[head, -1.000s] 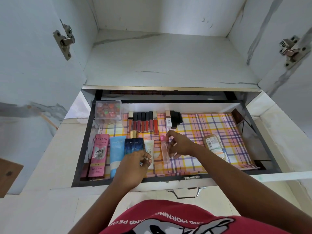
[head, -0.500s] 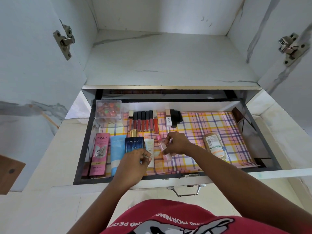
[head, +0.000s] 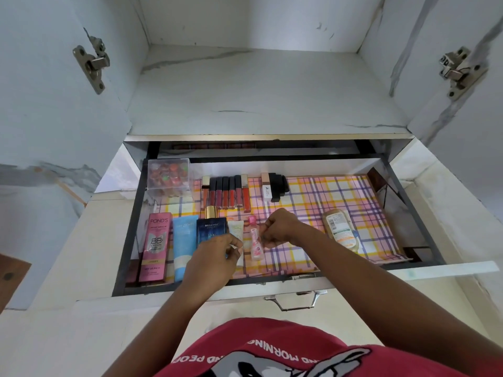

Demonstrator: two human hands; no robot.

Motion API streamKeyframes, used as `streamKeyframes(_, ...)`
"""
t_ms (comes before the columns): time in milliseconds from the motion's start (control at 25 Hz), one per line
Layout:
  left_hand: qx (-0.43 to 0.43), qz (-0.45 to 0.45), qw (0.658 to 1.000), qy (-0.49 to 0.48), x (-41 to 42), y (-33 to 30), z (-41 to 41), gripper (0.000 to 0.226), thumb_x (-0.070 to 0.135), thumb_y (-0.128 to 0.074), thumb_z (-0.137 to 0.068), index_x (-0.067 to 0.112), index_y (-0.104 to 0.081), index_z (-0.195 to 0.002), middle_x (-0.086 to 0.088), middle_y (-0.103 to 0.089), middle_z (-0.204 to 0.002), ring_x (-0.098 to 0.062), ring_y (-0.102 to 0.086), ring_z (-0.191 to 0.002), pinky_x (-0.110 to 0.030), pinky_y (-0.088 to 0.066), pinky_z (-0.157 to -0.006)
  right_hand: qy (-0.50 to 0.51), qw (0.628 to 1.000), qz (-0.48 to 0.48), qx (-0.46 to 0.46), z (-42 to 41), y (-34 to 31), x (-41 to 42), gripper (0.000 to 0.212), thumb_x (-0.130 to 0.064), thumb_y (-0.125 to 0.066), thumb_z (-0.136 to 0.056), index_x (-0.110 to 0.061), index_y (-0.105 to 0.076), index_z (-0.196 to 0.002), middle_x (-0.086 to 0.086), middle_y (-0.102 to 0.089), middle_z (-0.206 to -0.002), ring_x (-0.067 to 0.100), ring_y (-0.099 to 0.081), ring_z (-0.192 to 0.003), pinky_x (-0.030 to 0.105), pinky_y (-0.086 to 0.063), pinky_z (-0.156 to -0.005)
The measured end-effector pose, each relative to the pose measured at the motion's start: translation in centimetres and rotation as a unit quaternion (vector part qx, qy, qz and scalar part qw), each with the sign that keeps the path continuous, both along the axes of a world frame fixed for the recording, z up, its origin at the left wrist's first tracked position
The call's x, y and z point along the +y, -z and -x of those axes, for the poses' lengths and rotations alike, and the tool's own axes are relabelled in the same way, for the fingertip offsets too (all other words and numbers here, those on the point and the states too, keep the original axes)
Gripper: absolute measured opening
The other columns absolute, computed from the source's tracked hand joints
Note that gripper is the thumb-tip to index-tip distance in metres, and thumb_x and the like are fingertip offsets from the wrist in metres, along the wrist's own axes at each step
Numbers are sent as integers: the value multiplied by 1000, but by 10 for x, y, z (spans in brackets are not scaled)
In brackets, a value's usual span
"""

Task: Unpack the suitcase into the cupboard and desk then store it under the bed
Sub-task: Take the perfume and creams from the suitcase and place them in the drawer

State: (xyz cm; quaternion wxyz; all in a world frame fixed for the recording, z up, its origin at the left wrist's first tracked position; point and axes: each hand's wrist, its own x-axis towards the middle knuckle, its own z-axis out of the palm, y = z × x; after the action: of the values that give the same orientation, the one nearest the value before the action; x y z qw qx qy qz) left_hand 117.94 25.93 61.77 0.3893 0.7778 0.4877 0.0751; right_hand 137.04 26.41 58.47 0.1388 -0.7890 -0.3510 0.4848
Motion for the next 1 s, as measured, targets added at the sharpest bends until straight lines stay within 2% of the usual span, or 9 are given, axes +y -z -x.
streamKeyframes(80,-13,-9,1000,15,-4,-1,-8,19,21,-54,-93,20,-65,-108,6,-67,-96,-11,-63,-85,-33,-54,-79,-1,998,-6,-60,-22,-8,-6,21,-8,-73,-80,9,-67,-90,19,-67,-81,20,-62,-63,35,-58,-77)
streamKeyframes(120,-21,-10,999,25,-6,-2,-12,18,22,-54,-93,21,-65,-107,9,-65,-92,-10,-62,-84,-31,-54,-78,-12,990,-8,-142,-38,-13,-11,28,-18,-75,-79,6,-66,-92,17,-67,-83,19,-61,-68,33,-57,-77)
streamKeyframes(200,-34,-6,999,42,-11,1,-18,15,24,-54,-93,24,-65,-102,14,-61,-87,-7,-61,-83,-29,-52,-77,-25,948,3,-318,-75,-25,-26,38,-33,-75,-77,-3,-61,-96,10,-63,-86,18,-58,-78,28,-50,-70)
streamKeyframes(280,-34,3,998,48,-13,3,-19,10,26,-54,-93,31,-62,-96,18,-59,-84,-2,-57,-80,-24,-50,-75,-39,923,61,-378,-100,-29,-43,48,-37,-75,-76,-5,-56,-106,8,-60,-98,22,-58,-92,27,-44,-69)
streamKeyframes(400,-32,9,999,40,-12,5,-17,13,28,-54,-93,27,-63,-102,13,-61,-90,-4,-56,-82,-22,-46,-74,-73,924,103,-360,-107,-20,-52,60,-35,-78,-73,-8,-50,-119,9,-60,-114,26,-57,-105,30,-45,-74)
streamKeyframes(600,-31,6,999,33,-13,5,-16,16,25,-54,-93,25,-64,-105,13,-62,-92,-2,-56,-82,-20,-46,-74,-57,949,-11,-309,-94,-50,-35,67,-43,-81,-66,-13,-53,-119,6,-59,-112,22,-55,-101,31,-47,-81)
streamKeyframes(800,-35,7,999,38,-12,6,-16,16,26,-55,-93,24,-65,-105,15,-61,-88,-2,-56,-82,-18,-47,-73,-69,916,-133,-373,-53,-73,-34,56,-35,-80,-69,-10,-52,-111,7,-56,-109,19,-52,-94,27,-41,-72)
streamKeyframes(880,-42,16,998,37,-11,7,-15,15,26,-55,-92,23,-65,-103,14,-61,-88,-3,-57,-83,-20,-48,-74,-68,924,-112,-360,-31,-52,-37,60,-34,-76,-73,-8,-45,-118,11,-52,-117,24,-53,-102,29,-43,-75)
streamKeyframes(1000,-49,15,998,29,-11,7,-15,14,27,-55,-92,24,-65,-101,16,-61,-86,1,-56,-80,-19,-48,-72,-90,959,20,-269,-19,-21,-38,70,-39,-73,-76,-7,-39,-129,13,-48,-128,28,-49,-116,31,-42,-80)
